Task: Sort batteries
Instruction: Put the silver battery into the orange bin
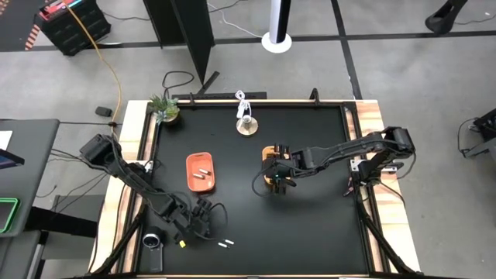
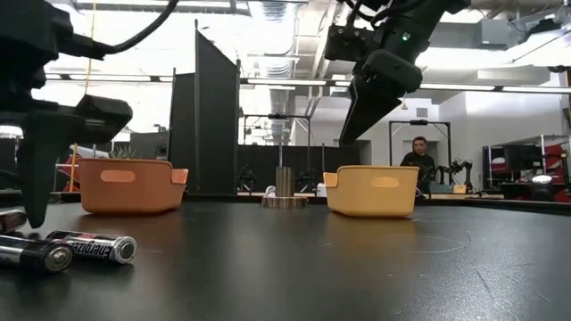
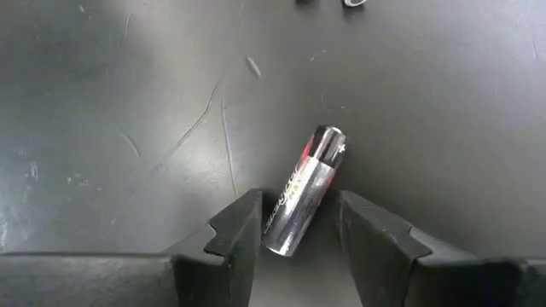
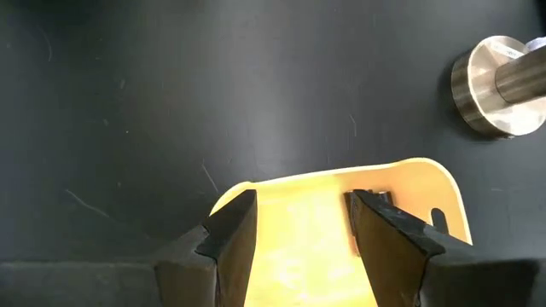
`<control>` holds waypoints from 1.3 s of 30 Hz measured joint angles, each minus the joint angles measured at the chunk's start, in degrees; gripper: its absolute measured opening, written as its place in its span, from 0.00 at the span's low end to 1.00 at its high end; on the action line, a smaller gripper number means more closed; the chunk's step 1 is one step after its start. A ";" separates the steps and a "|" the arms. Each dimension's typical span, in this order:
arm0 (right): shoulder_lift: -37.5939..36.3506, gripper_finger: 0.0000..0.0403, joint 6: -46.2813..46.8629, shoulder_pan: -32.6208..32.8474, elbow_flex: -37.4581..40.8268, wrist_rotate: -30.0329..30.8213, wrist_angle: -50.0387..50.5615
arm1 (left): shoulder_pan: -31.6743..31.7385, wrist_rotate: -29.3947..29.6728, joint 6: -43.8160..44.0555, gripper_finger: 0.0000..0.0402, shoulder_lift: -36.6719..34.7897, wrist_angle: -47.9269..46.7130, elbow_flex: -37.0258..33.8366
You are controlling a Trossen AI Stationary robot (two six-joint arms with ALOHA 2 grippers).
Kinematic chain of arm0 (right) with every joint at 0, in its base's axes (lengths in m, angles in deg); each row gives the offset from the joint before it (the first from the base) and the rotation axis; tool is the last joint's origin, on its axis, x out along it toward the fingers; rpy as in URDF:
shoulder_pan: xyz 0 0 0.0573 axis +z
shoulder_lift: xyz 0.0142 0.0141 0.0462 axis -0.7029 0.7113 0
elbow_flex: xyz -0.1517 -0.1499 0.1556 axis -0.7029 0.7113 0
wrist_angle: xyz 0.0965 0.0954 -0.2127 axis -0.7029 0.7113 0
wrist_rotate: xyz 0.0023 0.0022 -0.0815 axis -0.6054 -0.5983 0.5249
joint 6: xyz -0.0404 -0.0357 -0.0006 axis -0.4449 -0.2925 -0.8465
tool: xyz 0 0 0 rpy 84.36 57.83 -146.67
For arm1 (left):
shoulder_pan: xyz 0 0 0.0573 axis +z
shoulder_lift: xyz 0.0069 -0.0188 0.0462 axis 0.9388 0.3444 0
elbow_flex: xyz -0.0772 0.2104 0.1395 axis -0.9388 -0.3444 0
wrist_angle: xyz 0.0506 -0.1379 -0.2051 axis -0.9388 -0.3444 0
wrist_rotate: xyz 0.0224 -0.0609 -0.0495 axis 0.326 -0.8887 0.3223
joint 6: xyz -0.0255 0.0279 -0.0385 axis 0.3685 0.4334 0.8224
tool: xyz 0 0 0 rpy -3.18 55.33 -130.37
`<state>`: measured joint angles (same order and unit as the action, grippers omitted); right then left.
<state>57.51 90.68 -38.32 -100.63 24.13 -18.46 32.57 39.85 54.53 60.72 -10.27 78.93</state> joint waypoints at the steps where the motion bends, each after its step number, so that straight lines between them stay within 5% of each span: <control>1: 0.00 0.51 0.00 0.05 0.00 0.01 -0.07 | 0.25 -0.09 0.27 0.36 0.33 0.02 0.02; 9: 0.00 0.51 -2.06 0.83 -0.65 -0.01 -2.11 | 1.74 -1.48 -0.16 0.09 0.76 -0.41 -0.03; 17: 0.00 0.51 -7.47 3.28 -4.82 0.01 -4.66 | 2.11 0.85 0.00 0.09 -0.89 -0.66 -0.14; 29: 0.39 0.51 -7.28 4.83 -6.01 -0.02 -6.66 | 7.78 19.93 9.89 0.09 -21.76 -18.65 -0.42; 35: 0.39 0.51 -6.23 6.86 -6.01 -0.17 -11.29 | 16.27 20.11 12.53 0.09 -26.17 -24.17 -0.31; 39: 0.82 0.51 -6.04 8.57 -6.01 -0.17 -13.21 | 22.28 14.99 12.02 0.09 -25.59 -25.60 -0.88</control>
<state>58.33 84.64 -29.75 -106.64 23.96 -31.67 54.86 54.84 66.55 35.14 -35.87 78.04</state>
